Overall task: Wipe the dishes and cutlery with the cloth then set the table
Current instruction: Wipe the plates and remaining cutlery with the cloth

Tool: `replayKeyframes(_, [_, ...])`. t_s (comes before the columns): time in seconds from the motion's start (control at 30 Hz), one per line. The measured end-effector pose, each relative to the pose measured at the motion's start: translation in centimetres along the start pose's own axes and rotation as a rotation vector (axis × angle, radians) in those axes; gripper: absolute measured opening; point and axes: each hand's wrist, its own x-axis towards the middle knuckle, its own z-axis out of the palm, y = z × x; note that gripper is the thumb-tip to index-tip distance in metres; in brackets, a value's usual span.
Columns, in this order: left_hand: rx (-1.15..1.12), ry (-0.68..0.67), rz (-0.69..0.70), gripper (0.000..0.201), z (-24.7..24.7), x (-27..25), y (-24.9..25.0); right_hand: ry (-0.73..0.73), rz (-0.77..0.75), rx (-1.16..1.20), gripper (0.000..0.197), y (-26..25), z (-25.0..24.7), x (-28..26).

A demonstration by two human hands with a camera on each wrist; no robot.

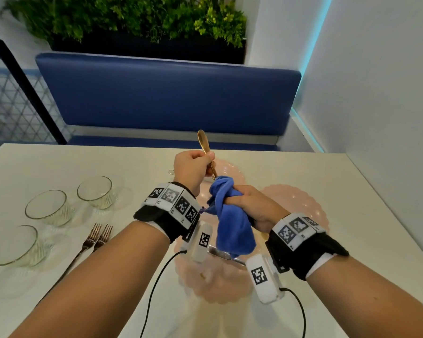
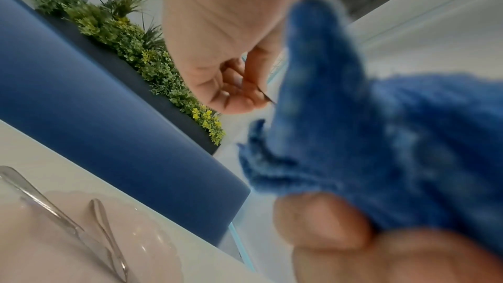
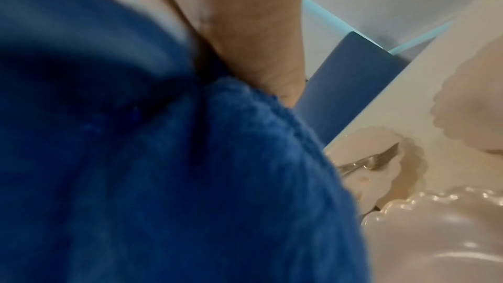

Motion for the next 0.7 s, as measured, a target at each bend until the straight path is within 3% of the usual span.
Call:
replayKeyframes(0.2, [-0.024,0.047,0.031,0.025,-0.7,0.7,-0.1,0.106,-0.048,-0.023,0.016,0.5,-0.7,0.2])
replayKeyframes(0.37, [-0.132,-0.053,-0.009,0.007,-1.9,1.1,0.5,0.312,-0.207,0.008,0.025,-0.1,-2.5,0.8])
replayKeyframes(0.5, [-0.119,-0.075,-0.005,0.022,-5.2,2.0,2.1,0.464,-0.317,-0.104,0.025,-1.2,-5.7,1.7])
replayKeyframes(0.6, [0.247,-0.180,0.131,0.045,-6.6,2.8,3.7,0.450,-0.371,-0.474,0.026,-2.4,-7.1,2.0])
replayKeyframes(0.7, [0.957,-0.371,0.321,0.038,-5.7,2.8,4.2,0.386,-0.413,-0.665,0.020,-3.7,-6.8,2.4])
